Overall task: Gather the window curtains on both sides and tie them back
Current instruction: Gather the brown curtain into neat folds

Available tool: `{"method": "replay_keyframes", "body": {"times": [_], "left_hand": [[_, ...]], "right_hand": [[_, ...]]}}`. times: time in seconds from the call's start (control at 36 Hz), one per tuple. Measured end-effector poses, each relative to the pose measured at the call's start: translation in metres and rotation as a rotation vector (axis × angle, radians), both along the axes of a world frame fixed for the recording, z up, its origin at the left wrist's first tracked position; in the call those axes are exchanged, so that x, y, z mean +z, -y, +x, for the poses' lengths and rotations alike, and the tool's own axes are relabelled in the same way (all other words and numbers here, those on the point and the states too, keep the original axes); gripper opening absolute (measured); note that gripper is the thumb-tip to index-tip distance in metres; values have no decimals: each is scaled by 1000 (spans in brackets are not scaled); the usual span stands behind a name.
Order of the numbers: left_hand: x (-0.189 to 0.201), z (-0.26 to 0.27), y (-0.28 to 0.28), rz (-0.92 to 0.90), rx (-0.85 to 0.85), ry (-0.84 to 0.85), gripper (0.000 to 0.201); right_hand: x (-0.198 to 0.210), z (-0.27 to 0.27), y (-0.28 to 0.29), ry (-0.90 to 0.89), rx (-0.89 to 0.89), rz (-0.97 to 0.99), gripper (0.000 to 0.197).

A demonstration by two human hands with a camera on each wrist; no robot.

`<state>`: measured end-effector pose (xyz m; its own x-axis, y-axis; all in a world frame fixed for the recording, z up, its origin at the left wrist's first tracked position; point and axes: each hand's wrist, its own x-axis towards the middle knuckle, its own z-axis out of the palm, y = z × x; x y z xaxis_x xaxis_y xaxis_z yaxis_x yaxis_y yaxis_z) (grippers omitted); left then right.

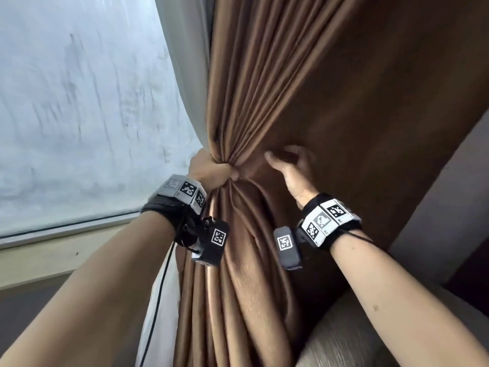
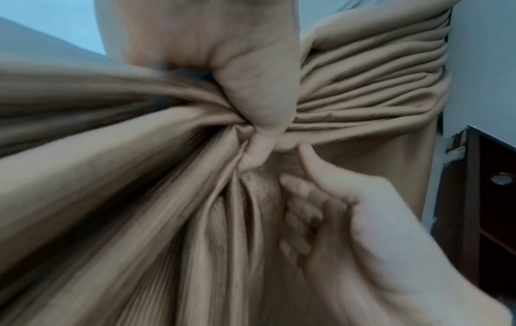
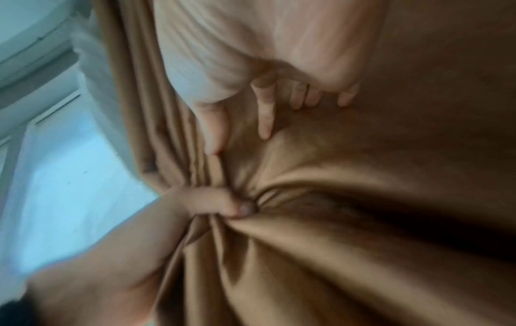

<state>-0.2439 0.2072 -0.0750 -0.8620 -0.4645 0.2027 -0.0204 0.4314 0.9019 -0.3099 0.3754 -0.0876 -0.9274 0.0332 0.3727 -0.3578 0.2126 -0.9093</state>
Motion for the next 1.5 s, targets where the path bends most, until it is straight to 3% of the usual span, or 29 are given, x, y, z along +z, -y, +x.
{"method": "replay_keyframes", "body": {"times": [0.08,0.17,0.25,0.42,0.53,0.64,0.72,0.81,0.92,1.0,1.08,1.17,1.25,1.31,1.36,1.44,1.5], "left_hand": [[3,5,6,9,-83,-31,31],[5,9,10,31,-163,-43,38],[8,15,10,42,-230,-11,40],[10,18,0,45,-333,20,53],[13,22,-5,53,-357,22,62],[12,20,0,78,-329,12,59],[10,16,4,81,-262,3,55],[7,9,8,104,-190,-16,44],[3,-3,12,109,-100,-17,34],[1,-9,11,111,-60,-8,33],[-2,-16,5,113,-41,-18,33],[-4,-20,-1,105,-59,-8,31],[-7,-19,-1,93,-87,-24,39],[-7,-15,-1,78,-132,-42,45],[-4,-9,-2,54,-213,-46,48],[10,8,1,102,-404,24,53],[18,17,2,185,-536,88,55]], "right_hand": [[-20,-33,-24,180,-65,-117,124],[-31,-48,-46,250,-126,-133,146],[-50,-70,-60,340,-26,-194,124],[-25,-36,-38,490,421,-292,16],[-24,-33,-21,508,478,-289,16],[-20,-36,-13,372,397,-257,8],[-22,-44,-9,282,258,-275,15],[-22,-44,-10,136,22,-259,7],[-29,-41,-19,-19,-183,-218,16],[-30,-31,-25,-51,-145,-106,23],[-16,-11,-22,-97,17,-6,14],[0,14,-3,-235,71,150,8],[8,30,12,-295,-16,333,28],[12,36,19,-278,-64,438,29],[13,39,28,-246,-57,515,33],[12,41,37,-229,-57,559,55],[13,42,40,-209,-58,583,52]]}}
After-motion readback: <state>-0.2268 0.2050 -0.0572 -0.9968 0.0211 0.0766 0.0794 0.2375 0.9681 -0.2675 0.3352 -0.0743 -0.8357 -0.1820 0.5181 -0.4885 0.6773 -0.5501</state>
